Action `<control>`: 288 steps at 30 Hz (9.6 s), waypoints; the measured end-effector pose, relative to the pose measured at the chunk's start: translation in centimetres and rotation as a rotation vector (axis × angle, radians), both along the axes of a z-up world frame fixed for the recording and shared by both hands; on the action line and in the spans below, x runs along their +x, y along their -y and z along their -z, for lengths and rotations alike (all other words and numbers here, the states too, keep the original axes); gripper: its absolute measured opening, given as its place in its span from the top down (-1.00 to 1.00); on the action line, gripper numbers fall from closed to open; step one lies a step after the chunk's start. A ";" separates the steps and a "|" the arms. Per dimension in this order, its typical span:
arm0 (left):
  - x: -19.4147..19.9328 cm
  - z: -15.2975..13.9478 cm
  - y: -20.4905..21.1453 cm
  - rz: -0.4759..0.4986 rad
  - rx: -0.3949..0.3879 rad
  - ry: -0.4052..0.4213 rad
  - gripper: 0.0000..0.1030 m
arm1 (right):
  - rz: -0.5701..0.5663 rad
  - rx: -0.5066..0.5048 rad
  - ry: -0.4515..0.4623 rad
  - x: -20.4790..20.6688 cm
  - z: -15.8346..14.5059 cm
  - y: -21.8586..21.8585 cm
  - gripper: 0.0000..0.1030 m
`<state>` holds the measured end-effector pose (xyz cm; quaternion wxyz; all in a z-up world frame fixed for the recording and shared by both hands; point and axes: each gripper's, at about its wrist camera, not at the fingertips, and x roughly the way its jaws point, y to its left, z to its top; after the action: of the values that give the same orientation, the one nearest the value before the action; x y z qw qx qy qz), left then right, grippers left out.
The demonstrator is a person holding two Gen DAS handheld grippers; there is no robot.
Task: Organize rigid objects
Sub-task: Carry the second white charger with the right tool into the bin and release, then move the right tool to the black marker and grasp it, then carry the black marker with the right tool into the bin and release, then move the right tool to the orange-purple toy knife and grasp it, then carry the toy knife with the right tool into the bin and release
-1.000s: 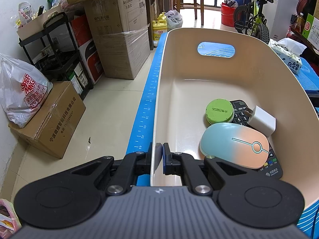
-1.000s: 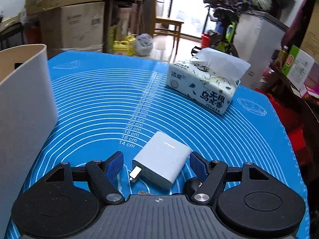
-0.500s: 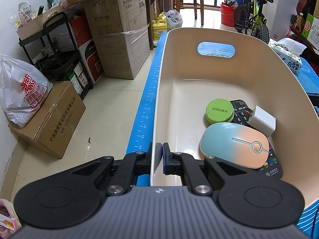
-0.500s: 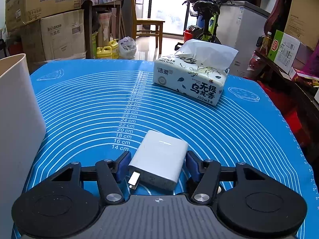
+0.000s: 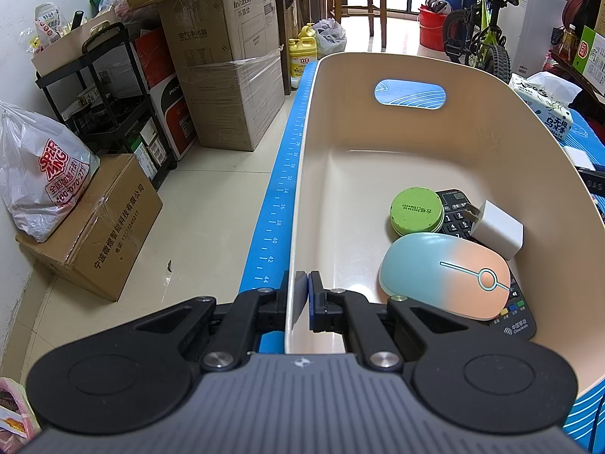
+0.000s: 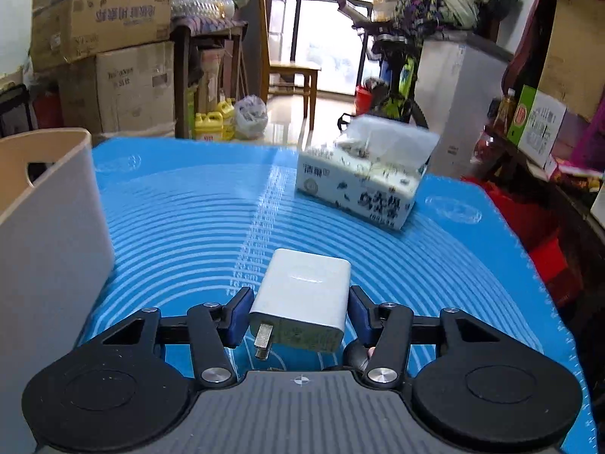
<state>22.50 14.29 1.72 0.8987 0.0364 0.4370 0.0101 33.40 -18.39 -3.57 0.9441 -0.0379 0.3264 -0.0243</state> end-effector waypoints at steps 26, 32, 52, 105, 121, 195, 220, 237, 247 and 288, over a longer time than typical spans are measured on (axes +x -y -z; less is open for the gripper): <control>0.0 0.0 0.0 0.000 0.001 0.000 0.85 | -0.398 0.012 0.225 -8.2 -9.9 -10.5 -0.12; 0.0 0.0 0.0 0.000 0.000 0.000 0.85 | -0.505 -0.031 0.163 -8.5 -9.2 -14.5 -0.12; 0.1 0.1 0.2 -0.001 0.000 -0.001 0.85 | -0.630 -0.162 -0.202 -6.7 -4.3 -19.5 -0.13; 0.3 0.3 0.2 -0.005 0.005 -0.004 0.84 | -0.490 -0.073 -0.210 -6.8 0.1 -0.7 0.06; 0.3 0.3 0.2 -0.005 0.005 -0.005 0.84 | -0.537 -0.042 -0.286 -4.6 1.0 -0.6 0.42; 0.3 0.3 0.3 -0.004 0.006 -0.005 0.84 | -0.606 -0.108 -0.230 -4.6 -4.3 -18.4 0.13; 0.3 0.3 0.4 -0.005 0.010 -0.005 0.83 | -0.376 -0.028 0.001 -6.7 -10.0 -5.7 -0.96; 0.3 0.3 0.4 -0.005 0.010 -0.005 0.83 | -0.318 -0.001 -0.095 -9.5 -2.3 4.4 -0.73; 0.3 0.3 0.4 -0.005 0.009 -0.005 0.83 | -0.335 0.013 -0.143 -7.8 1.0 5.3 -0.49; 0.3 0.4 0.4 -0.005 0.009 -0.006 0.82 | -0.424 -0.039 -0.034 -8.8 -1.8 2.6 0.04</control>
<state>22.79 13.88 1.37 0.8972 0.0394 0.4396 0.0144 24.61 -21.04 -1.73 0.9216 -0.1245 0.3265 0.1690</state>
